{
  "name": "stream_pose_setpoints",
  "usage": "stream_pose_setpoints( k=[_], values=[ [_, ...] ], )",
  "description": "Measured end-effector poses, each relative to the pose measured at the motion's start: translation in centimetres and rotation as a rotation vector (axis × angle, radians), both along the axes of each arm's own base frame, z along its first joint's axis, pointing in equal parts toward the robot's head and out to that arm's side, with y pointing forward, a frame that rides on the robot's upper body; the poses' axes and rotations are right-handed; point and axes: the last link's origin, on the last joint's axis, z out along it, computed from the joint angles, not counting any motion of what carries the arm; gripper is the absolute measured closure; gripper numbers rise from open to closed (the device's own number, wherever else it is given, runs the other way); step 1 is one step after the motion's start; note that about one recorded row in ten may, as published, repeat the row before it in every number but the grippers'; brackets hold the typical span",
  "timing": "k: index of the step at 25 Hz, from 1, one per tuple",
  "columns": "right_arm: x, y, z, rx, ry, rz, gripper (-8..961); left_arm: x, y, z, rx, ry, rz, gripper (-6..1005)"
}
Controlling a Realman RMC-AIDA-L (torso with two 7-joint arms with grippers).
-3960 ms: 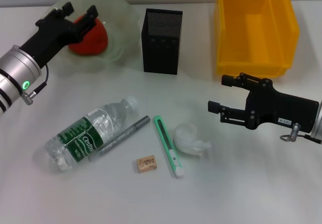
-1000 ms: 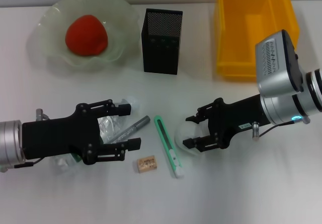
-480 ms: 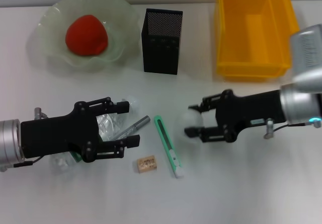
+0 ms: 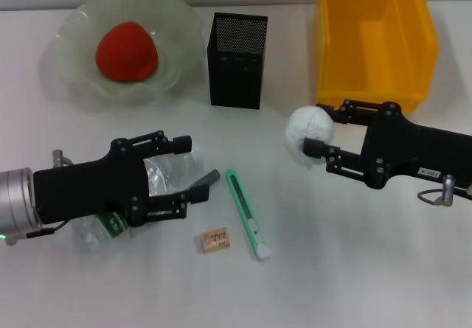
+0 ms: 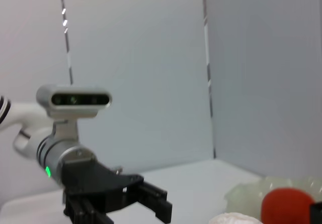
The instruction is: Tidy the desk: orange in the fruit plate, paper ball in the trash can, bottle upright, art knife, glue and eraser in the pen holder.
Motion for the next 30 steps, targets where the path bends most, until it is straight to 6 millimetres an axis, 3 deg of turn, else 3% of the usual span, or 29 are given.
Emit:
stream_pose_setpoints(
  k=[8,19,30],
  values=[
    [1.8,-0.2,0.7,0.184,0.090,-0.100,419,0.2,0.2,-0.1,0.018,-0.015,0.002,203],
    [4.9,2.4,2.9,0.465,0.148,-0.364,418,0.6,0.4,-0.1,0.009,-0.018,-0.004,202],
    [4.0,6.1,2.3,0.473,0.064,-0.414,419,0.8,0.7,-0.1,0.011,-0.019,-0.011,202]
  ],
)
